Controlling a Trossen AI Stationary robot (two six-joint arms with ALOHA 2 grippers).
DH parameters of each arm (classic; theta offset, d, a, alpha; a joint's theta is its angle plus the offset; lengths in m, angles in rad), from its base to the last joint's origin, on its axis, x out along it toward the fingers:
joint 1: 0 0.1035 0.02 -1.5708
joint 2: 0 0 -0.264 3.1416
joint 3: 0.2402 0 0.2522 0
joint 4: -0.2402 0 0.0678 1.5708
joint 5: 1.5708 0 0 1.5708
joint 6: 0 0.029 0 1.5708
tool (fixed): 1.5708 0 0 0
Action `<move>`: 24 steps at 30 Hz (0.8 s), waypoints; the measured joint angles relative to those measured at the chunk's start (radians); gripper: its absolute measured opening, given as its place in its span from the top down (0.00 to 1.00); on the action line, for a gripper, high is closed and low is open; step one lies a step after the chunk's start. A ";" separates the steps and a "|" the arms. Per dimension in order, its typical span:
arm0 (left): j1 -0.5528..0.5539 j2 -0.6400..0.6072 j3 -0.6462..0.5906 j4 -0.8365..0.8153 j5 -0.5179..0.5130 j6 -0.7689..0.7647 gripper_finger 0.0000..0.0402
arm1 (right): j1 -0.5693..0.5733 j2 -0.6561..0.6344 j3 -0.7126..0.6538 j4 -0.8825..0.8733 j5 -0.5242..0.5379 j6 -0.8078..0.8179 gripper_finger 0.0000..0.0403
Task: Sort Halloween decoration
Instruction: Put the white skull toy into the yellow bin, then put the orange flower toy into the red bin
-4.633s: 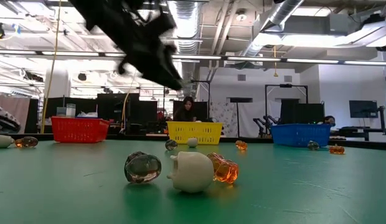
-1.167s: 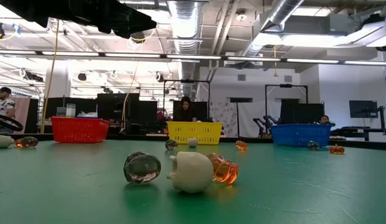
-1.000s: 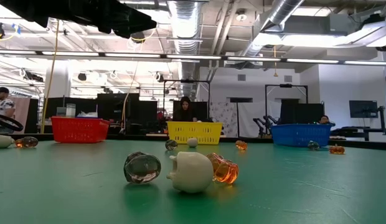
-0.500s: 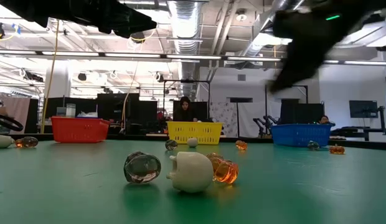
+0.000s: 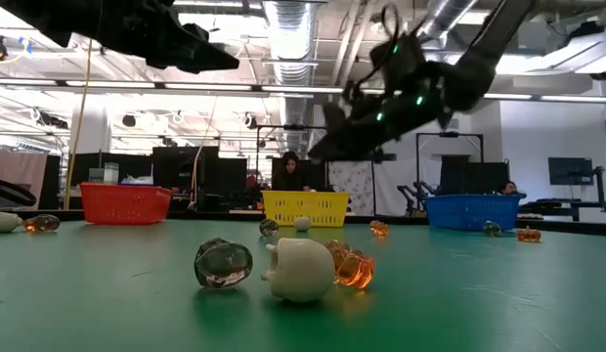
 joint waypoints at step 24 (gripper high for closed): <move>-0.001 -0.035 0.000 -0.084 -0.018 -0.020 0.62 | 0.131 -0.142 0.065 -0.533 -0.116 0.058 0.47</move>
